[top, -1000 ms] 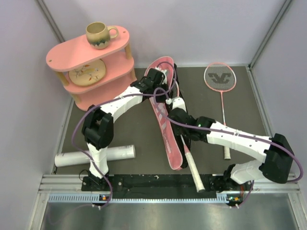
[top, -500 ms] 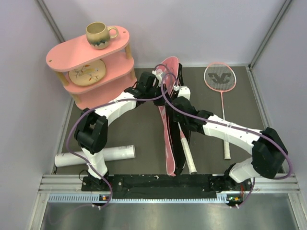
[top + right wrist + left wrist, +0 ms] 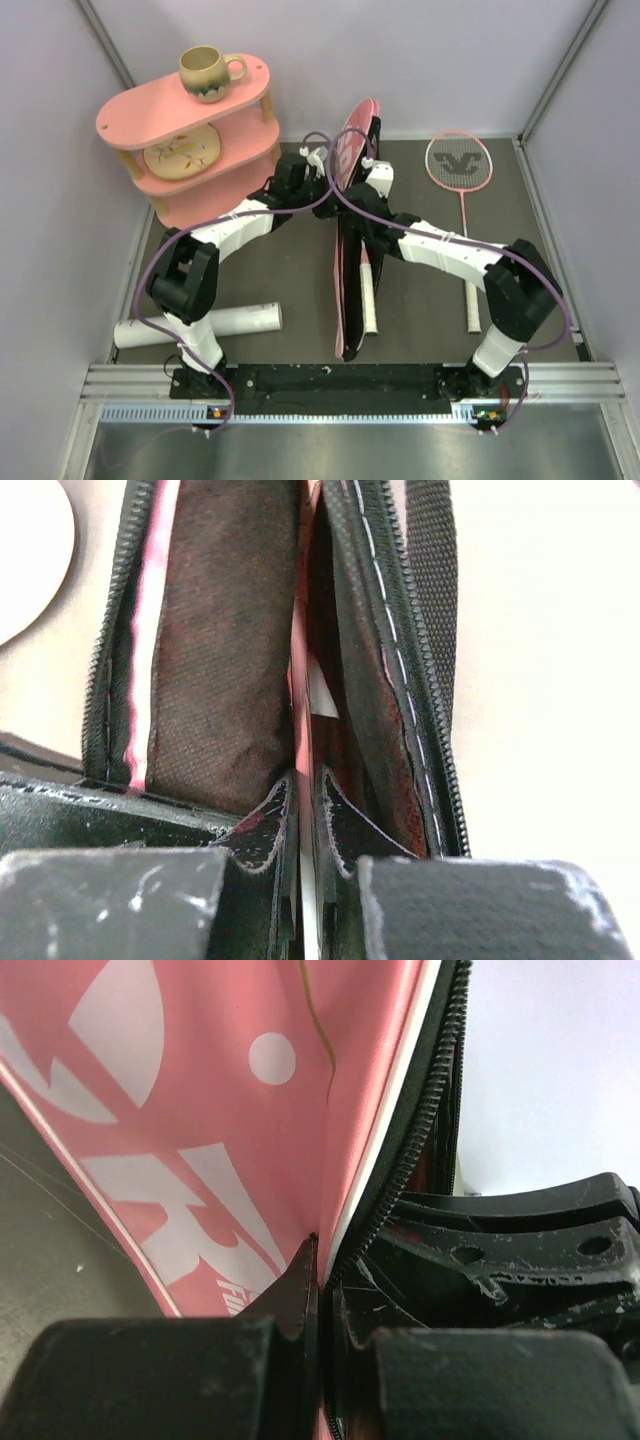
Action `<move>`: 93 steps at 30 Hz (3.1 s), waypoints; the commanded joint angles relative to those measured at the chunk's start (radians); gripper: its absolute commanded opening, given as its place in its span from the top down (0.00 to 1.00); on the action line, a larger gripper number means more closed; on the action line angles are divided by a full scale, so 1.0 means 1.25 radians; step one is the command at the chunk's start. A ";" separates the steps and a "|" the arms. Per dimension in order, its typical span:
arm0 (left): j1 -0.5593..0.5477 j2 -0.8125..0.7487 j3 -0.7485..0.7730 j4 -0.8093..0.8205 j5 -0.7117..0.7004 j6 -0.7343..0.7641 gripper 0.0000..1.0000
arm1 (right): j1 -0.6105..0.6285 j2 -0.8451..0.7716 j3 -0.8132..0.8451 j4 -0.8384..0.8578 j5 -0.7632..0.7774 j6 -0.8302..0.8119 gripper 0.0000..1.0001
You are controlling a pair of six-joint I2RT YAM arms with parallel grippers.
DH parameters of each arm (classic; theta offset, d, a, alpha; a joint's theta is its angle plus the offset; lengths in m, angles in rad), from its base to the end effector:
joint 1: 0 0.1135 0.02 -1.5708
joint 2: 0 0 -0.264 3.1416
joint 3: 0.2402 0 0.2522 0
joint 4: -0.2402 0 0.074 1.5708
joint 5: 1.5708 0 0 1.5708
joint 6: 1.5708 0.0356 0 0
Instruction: Pack up the badminton gear
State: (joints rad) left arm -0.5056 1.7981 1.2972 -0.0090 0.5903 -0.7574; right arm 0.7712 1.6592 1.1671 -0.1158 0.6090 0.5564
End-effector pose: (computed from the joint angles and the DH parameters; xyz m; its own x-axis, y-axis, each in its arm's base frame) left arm 0.3522 -0.2176 0.2551 -0.8787 -0.1659 -0.4475 0.3078 0.5196 -0.7970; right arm 0.2811 0.2449 0.2547 -0.4719 0.1454 -0.8696 0.0168 0.9876 0.1561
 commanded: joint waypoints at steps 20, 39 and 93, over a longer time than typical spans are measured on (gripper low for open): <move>0.038 -0.033 -0.090 0.238 0.271 -0.224 1.00 | 0.040 0.116 0.020 0.129 0.101 0.005 0.68; 0.061 -0.004 0.031 -0.139 0.109 -0.032 1.00 | -0.105 -0.365 -0.093 -0.085 -0.381 -0.232 0.15; 0.006 -0.130 -0.005 -0.260 -0.365 -0.081 1.00 | -0.564 -0.084 -0.066 -0.187 -0.712 -0.213 1.00</move>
State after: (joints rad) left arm -0.4873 1.6974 1.2938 -0.3191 0.3550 -0.7830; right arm 0.0212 1.7088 1.1275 -0.4400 -0.1566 0.2657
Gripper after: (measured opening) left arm 0.048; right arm 0.023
